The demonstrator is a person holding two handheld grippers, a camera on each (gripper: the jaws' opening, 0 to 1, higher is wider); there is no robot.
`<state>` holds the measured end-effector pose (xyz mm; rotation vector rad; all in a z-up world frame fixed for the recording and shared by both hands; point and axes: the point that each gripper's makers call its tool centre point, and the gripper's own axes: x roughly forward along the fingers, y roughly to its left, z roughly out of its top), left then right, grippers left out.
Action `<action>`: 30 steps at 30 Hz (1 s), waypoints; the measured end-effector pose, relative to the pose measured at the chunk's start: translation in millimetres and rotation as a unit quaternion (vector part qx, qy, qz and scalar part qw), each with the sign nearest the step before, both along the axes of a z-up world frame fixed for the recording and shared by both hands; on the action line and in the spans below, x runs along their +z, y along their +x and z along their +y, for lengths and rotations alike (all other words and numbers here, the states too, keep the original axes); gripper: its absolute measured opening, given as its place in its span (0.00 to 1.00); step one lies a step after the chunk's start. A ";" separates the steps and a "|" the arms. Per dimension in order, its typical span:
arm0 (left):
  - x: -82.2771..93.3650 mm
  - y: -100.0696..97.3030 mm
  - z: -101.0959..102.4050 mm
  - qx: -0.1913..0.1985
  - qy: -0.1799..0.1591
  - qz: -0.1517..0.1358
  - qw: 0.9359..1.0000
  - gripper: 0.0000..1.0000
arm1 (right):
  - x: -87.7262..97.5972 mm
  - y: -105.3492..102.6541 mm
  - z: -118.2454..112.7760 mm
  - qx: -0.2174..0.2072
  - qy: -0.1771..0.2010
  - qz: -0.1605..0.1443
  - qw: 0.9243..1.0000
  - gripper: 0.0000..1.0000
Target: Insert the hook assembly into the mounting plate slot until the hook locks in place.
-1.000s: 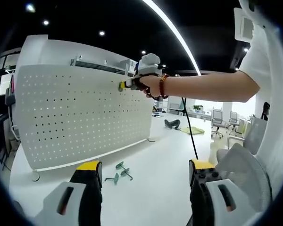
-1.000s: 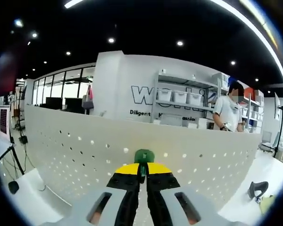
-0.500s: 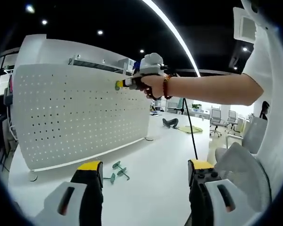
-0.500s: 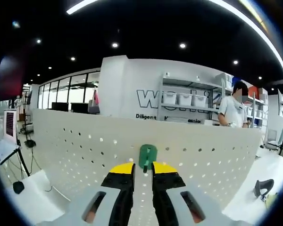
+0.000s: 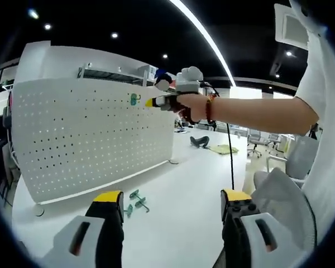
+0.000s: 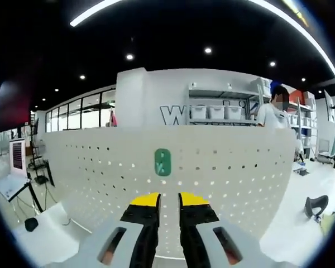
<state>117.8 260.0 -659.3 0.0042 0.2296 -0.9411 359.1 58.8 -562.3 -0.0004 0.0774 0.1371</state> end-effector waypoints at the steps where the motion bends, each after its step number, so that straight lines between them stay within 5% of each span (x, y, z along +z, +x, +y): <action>1: 0.5 -0.9 -0.9 -0.001 0.001 -0.001 1.000 0.72 | -4.0 -2.4 -0.8 0.000 0.005 0.002 1.000 0.12; 30: -6.7 -33.6 -21.0 0.023 0.030 0.009 0.999 0.71 | -104.6 -54.5 42.7 0.091 0.028 0.083 0.992 0.10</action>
